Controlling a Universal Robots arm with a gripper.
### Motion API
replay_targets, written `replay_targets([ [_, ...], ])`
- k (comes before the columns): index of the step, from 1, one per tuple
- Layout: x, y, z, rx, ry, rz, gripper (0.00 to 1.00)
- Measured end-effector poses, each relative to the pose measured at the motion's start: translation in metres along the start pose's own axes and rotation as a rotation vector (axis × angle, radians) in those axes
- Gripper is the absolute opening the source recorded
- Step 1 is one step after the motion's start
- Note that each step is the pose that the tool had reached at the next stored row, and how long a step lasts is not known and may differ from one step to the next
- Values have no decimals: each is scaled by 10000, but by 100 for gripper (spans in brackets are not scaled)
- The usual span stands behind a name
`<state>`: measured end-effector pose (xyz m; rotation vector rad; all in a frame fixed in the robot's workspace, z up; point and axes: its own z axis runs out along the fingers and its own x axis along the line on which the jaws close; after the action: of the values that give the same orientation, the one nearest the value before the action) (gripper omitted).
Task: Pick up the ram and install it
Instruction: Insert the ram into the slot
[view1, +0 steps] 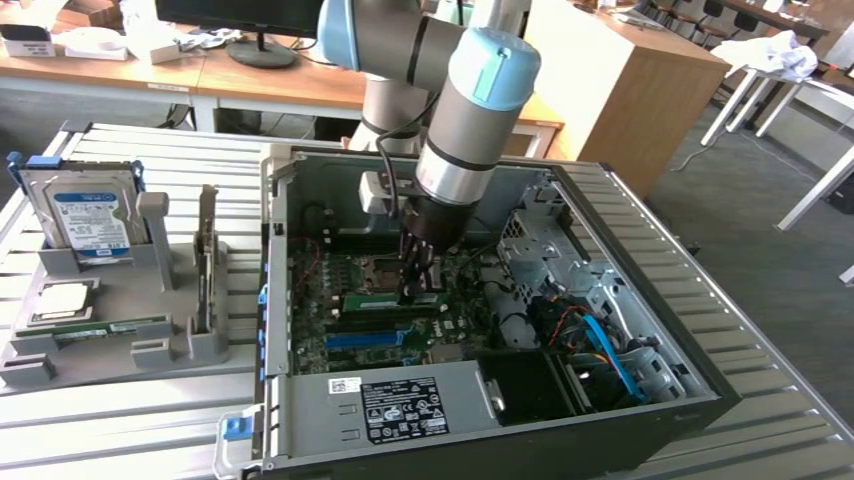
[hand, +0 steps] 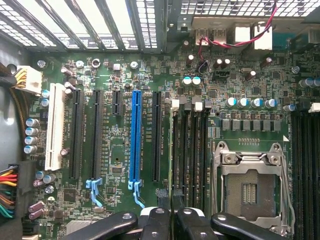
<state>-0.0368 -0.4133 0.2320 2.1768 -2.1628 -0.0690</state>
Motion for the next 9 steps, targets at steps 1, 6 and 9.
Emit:
replay_targets([
  [1,0,0,0,0,2,3,13],
  [6,0,7,2,-1,24,13,13],
  [9,0,9,2,0,26,9,13],
])
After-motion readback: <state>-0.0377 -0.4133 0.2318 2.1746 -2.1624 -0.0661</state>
